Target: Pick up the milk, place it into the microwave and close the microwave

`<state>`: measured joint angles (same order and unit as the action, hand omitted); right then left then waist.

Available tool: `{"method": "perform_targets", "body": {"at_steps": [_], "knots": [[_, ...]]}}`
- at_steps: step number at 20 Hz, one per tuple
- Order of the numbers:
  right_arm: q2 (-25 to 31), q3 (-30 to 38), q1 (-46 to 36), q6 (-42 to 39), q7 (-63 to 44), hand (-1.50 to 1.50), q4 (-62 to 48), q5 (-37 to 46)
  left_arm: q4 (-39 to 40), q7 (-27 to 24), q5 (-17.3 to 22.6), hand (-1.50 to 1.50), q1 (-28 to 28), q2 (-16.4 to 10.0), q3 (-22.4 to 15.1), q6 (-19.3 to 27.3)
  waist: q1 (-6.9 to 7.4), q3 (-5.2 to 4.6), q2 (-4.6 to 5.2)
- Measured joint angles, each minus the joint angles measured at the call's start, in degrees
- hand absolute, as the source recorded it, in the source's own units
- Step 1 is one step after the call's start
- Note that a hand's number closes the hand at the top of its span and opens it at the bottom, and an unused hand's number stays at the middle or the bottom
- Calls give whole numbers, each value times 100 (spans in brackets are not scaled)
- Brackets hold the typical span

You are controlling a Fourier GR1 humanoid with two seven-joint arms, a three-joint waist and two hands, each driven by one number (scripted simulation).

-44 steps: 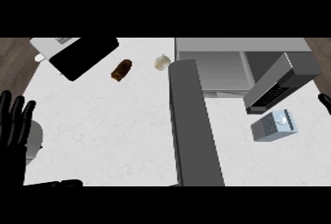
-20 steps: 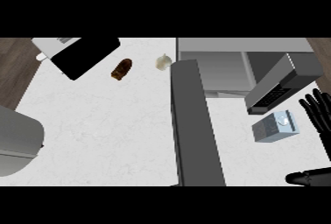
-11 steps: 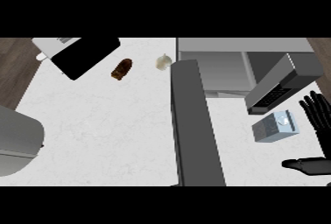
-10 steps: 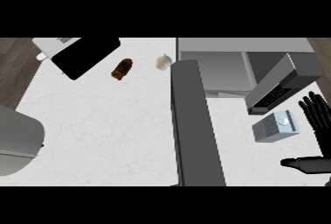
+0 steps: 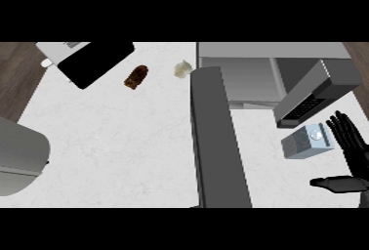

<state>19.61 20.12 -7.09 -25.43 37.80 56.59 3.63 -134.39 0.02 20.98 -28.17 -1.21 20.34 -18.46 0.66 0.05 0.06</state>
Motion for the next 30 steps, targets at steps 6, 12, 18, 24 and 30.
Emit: {"method": "perform_targets", "body": {"at_steps": [6, 12, 18, 24, 30], "knots": [[153, -120, -519, 386, 669, -150, -1299, 336, 56, 61, 9, -150, 100, 48, 49, -109, 18, 2, 7], [253, -219, -973, 855, 1243, -150, -2397, 627, -49, 13, -7, -150, -154, 83, -44, -128, 38, 4, 8], [280, -271, -1343, 1128, 1669, 150, -3167, 767, 68, -21, 102, -150, -119, 23, 120, -275, 56, -7, 0], [351, -302, -1392, 1209, 1923, 150, -3433, 747, 17, -58, 141, -150, -164, 73, 72, -312, 12, -37, -16], [348, -314, -1424, 1397, 2054, 150, -3420, 709, 54, -100, 162, -150, -192, 87, 139, -353, -3, 2, 28]]}}
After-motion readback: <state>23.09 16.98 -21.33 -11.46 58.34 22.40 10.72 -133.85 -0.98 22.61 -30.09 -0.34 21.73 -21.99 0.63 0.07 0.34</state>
